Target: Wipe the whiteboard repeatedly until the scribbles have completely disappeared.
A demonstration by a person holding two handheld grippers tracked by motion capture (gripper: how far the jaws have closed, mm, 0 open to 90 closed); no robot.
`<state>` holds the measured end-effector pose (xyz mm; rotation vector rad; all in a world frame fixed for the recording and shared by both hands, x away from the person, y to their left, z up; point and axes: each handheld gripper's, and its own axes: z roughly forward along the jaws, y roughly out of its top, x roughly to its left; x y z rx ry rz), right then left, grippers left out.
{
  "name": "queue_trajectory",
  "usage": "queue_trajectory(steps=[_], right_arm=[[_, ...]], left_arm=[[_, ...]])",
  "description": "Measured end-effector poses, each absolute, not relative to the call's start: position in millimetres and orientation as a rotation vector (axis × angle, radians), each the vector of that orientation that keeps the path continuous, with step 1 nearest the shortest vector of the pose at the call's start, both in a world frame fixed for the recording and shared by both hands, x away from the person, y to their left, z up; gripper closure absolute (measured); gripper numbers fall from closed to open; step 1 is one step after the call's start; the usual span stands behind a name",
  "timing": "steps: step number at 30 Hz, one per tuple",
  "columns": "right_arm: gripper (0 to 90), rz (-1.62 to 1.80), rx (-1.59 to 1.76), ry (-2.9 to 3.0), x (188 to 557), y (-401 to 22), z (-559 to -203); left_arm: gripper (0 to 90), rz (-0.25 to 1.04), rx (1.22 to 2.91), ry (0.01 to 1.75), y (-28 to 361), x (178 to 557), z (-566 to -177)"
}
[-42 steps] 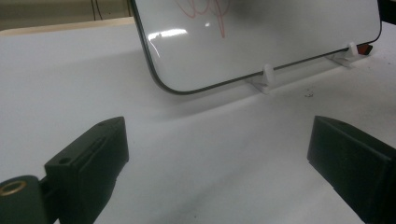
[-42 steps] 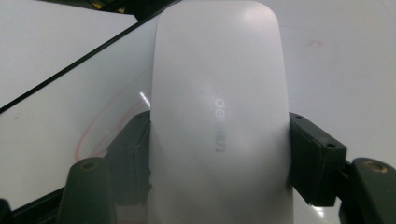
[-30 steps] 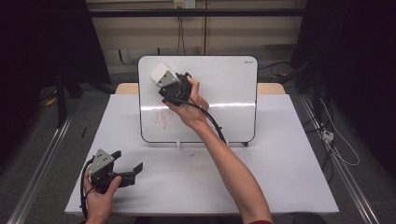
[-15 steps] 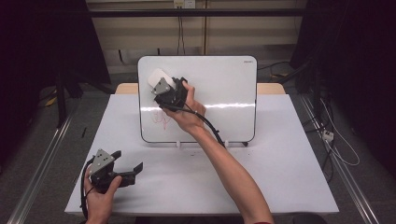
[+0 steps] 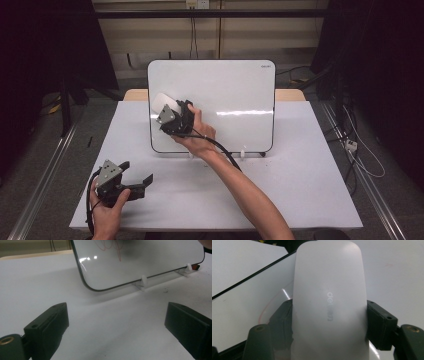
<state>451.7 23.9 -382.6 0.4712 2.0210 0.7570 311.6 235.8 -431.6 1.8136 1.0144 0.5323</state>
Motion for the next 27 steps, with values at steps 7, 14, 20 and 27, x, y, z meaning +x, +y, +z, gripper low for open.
queue_trajectory(steps=[7, 14, 20, 27], right_arm=[[31.4, 0.756, 0.446, 2.028, 441, 25, -394], [31.4, 0.762, 0.486, 2.027, 453, 17, -380], [31.4, 0.791, 0.577, 2.004, 476, 3, -353], [31.4, 0.8, 0.666, 1.948, 497, -8, -326]], left_arm=[[5.4, 0.53, 1.806, 1.02, 236, 311, -432], [5.4, 0.532, 1.796, 1.024, 239, 311, -431], [5.4, 0.531, 1.794, 1.023, 238, 310, -431], [5.4, 0.529, 1.796, 1.026, 240, 310, -431]])
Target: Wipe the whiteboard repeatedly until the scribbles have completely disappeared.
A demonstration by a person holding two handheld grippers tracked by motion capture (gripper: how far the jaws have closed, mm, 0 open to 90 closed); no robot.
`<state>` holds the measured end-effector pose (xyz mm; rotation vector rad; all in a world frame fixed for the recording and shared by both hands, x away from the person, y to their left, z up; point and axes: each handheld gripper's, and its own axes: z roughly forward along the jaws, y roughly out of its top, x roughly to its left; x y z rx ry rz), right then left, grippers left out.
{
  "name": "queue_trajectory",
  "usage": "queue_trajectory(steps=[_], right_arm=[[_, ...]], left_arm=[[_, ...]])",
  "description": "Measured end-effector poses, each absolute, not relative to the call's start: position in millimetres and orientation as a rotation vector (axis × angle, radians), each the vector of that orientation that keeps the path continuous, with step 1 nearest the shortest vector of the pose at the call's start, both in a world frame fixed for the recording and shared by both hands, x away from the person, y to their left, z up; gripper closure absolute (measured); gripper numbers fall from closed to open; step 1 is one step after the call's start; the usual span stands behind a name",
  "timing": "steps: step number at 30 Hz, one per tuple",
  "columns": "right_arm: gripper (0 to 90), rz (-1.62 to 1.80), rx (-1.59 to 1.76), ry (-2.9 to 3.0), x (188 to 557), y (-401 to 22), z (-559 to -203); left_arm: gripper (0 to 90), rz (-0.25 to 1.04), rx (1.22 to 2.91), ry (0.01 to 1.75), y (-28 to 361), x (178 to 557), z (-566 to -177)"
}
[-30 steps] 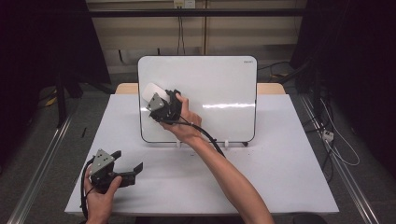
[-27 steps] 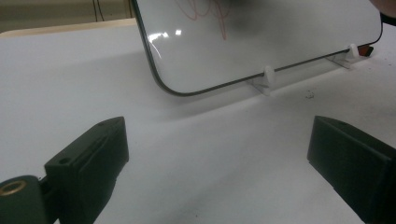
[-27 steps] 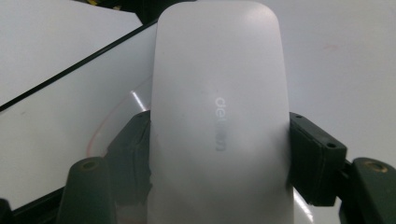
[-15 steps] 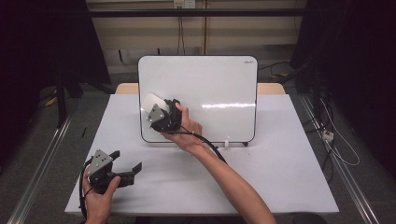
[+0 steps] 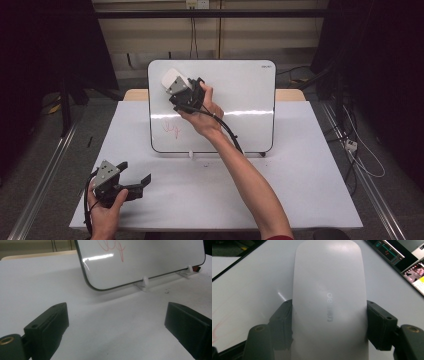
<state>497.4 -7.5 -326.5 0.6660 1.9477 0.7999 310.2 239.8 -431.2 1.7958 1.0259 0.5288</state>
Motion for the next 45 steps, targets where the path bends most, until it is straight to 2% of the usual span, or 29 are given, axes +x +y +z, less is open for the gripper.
queue_trajectory(steps=[8, 33, 45], right_arm=[[31.4, 0.781, 0.676, 1.923, 497, -5, -326], [31.4, 0.76, 0.462, 2.015, 445, 21, -391], [31.4, 0.758, 0.431, 2.042, 437, 19, -399]], left_arm=[[5.3, 0.528, 1.801, 1.021, 239, 311, -431], [5.4, 0.529, 1.813, 1.02, 237, 311, -432], [5.4, 0.528, 1.806, 1.024, 237, 311, -432]])
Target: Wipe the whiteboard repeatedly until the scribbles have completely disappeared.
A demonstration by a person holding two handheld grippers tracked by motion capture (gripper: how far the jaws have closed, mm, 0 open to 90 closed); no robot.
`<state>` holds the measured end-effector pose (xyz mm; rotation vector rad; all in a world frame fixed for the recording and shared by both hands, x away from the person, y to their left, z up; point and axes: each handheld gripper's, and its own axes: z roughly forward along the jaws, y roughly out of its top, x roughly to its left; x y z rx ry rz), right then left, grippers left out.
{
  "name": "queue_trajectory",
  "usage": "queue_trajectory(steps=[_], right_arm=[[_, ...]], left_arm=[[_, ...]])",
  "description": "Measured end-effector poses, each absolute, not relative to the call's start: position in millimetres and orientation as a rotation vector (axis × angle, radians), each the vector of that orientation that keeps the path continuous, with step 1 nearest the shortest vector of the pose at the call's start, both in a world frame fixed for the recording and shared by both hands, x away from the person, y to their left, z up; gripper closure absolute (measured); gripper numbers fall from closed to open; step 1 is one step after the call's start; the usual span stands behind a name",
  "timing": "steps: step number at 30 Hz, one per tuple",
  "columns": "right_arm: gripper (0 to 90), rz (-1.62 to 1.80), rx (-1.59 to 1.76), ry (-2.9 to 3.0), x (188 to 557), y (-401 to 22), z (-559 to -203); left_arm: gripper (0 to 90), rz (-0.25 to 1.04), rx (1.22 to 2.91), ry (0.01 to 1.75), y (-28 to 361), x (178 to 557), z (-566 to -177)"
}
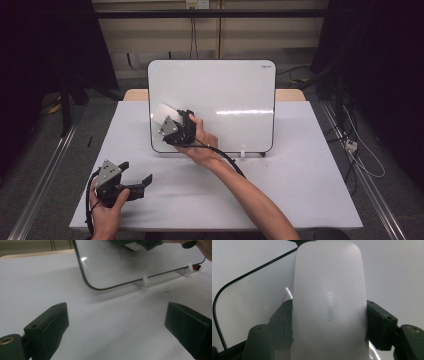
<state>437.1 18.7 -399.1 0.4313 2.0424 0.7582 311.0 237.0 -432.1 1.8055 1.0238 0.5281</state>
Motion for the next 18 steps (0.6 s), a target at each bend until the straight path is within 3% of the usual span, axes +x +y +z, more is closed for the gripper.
queue_trajectory(steps=[18], right_arm=[[31.4, 0.797, 0.612, 1.952, 480, -6, -348]], left_arm=[[5.4, 0.523, 1.804, 1.025, 238, 311, -432]])
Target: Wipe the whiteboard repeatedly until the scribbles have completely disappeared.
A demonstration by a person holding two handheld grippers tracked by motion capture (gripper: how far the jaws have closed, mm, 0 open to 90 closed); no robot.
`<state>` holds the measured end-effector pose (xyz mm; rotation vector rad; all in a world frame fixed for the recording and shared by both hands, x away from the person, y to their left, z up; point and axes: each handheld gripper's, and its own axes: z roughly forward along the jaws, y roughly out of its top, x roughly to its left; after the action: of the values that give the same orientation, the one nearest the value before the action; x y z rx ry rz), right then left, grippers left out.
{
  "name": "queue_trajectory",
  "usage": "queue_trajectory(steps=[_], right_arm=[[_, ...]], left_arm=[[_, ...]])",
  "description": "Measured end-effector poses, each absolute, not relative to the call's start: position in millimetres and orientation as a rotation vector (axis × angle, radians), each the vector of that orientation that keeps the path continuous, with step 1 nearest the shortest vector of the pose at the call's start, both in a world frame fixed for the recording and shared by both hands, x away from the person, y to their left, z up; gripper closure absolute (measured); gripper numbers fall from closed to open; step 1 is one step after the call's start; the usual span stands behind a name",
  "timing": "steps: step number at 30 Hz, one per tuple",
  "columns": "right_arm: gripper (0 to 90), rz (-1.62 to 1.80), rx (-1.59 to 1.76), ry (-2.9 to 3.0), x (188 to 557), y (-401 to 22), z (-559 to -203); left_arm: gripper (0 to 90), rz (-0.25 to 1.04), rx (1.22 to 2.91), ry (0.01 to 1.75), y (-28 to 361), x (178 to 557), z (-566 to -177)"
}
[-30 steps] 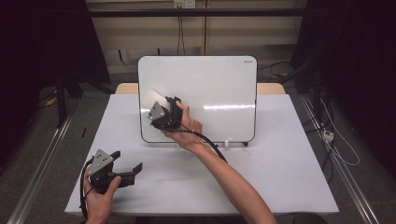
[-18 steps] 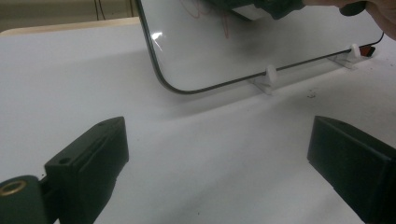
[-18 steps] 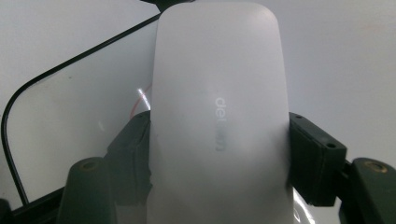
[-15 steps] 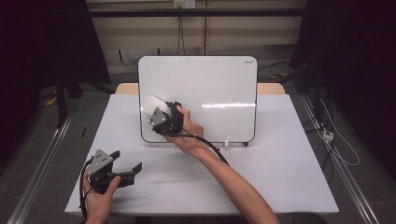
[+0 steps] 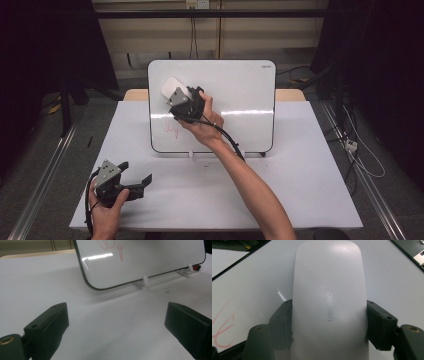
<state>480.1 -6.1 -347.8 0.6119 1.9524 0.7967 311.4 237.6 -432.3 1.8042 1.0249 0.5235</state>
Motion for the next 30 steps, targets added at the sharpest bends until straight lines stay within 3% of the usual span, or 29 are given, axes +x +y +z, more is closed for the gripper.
queue_trajectory(steps=[7, 30], right_arm=[[31.4, 0.782, 0.602, 1.936, 474, -2, -355], [31.5, 0.658, 0.302, 2.08, 411, 31, -429]], left_arm=[[5.3, 0.528, 1.805, 1.024, 236, 311, -432], [5.4, 0.532, 1.818, 1.022, 234, 312, -433]])
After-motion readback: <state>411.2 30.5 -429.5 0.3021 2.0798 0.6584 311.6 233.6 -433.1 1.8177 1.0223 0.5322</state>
